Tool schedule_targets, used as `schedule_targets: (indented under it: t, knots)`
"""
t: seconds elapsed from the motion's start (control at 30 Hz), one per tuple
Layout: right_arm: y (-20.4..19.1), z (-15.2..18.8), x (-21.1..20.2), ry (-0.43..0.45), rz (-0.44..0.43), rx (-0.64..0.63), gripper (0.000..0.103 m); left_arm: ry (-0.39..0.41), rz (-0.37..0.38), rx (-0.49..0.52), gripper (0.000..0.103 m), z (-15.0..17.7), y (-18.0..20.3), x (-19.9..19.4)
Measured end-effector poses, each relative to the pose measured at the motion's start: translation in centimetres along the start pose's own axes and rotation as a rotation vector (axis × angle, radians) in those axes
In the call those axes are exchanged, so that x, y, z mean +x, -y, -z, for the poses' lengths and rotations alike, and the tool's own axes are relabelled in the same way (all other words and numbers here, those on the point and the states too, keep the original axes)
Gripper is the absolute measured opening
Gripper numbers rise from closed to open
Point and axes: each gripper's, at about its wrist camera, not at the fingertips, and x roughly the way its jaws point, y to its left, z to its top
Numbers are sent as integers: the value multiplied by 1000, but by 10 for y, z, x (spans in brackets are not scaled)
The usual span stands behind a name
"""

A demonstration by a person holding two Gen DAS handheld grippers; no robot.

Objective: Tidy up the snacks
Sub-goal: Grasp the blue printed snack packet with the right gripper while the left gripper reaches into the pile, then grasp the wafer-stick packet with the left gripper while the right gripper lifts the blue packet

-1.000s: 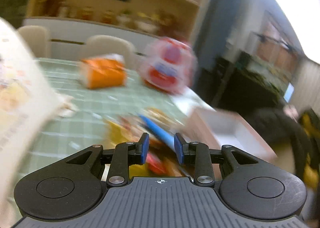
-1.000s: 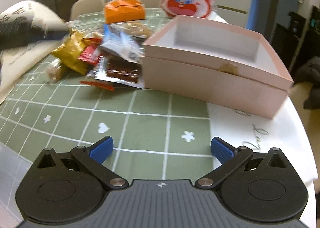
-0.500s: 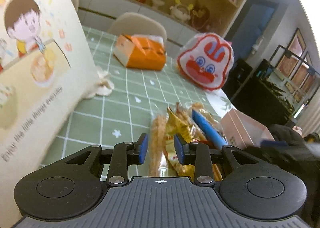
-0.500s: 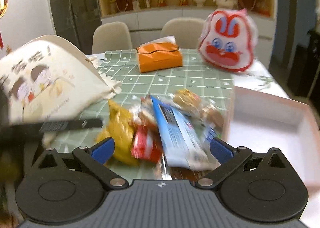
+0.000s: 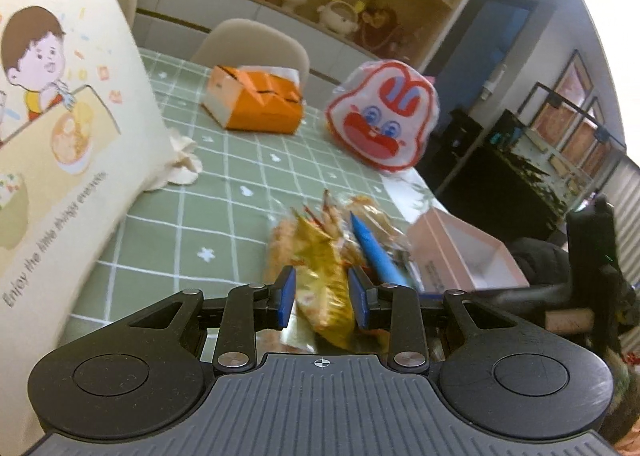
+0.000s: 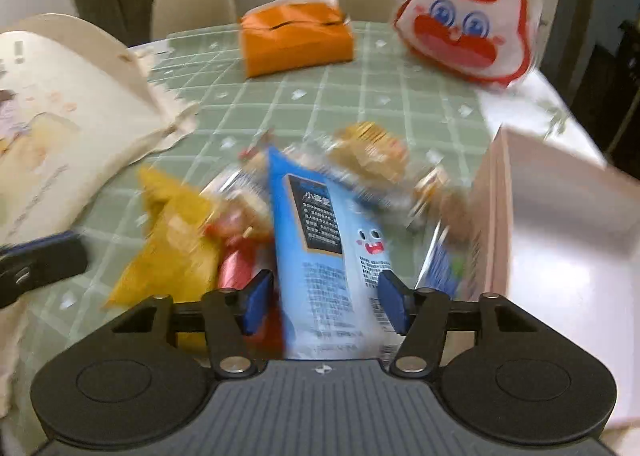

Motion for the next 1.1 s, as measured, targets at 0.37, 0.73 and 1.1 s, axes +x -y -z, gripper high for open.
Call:
schedule_targets:
  t: [0.37,0.73,1.1]
  knots:
    - [-21,60,-62,36,-151,-105,69,-89,94,74,33,18,21,11]
    - [21,126,-82,71,-59,-73,79,-200,65,343,34,55,63,29]
    - [38,160,-96,181,50,-58,85,-149,-122,673,47,84,91,24]
